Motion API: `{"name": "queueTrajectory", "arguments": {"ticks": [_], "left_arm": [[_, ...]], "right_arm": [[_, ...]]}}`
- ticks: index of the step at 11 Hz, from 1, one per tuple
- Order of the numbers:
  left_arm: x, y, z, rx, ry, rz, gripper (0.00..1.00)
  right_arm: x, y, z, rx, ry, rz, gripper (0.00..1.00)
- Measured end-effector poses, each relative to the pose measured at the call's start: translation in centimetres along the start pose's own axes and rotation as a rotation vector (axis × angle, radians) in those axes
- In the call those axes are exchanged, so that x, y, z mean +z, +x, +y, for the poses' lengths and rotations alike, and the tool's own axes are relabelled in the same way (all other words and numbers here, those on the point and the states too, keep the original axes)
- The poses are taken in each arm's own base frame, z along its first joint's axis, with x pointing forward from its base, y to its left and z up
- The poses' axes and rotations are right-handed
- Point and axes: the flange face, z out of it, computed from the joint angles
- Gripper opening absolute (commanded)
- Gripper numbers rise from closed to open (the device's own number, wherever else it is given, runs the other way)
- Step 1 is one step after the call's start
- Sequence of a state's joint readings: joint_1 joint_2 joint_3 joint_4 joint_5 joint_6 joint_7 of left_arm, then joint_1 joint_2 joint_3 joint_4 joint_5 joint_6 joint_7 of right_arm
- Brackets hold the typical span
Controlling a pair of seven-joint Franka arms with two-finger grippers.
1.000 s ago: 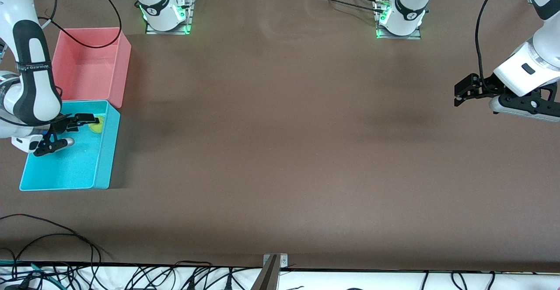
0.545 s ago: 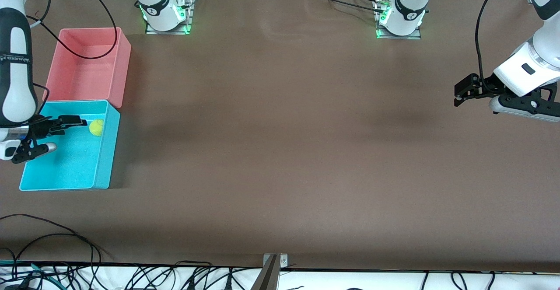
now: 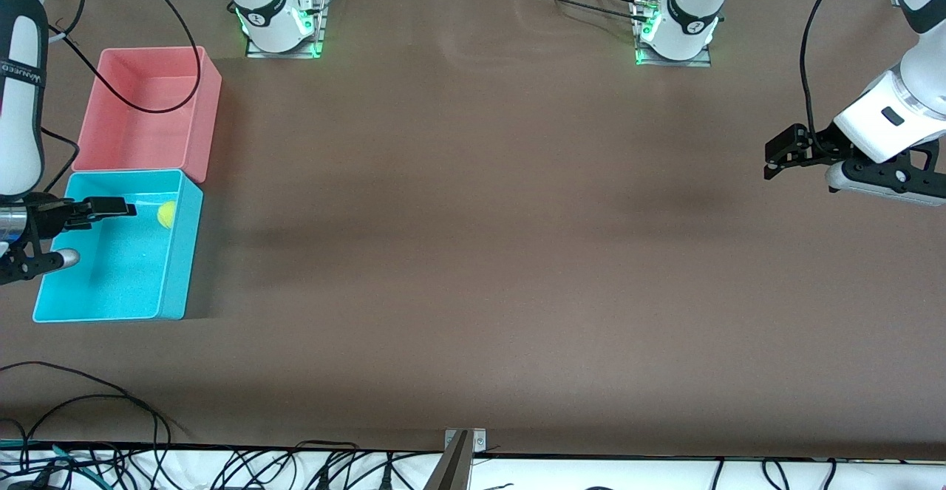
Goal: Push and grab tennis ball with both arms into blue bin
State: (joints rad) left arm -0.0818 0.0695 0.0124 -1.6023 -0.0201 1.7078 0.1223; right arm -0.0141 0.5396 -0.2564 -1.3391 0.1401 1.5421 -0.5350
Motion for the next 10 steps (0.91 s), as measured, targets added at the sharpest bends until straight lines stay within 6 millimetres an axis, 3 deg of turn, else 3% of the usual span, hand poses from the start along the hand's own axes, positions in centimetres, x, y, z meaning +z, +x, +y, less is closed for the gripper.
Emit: {"name": "queueTrajectory", "arguments": {"ticks": [4, 7, 10], "left_arm": [[0.0, 0.0, -0.1, -0.002, 0.0, -0.001, 1.0], [0.1, 0.0, -0.1, -0.002, 0.0, -0.002, 1.0], [0.1, 0.0, -0.1, -0.002, 0.0, -0.002, 1.0]], "right_arm": [[-4.7, 0.2, -2.1, -0.006, -0.05, 0.057, 1.0], [-7.7, -1.4, -3.9, 0.082, -0.067, 0.037, 1.0], [-9.6, -2.7, -3.8, 0.105, -0.098, 0.054, 1.0]]}}
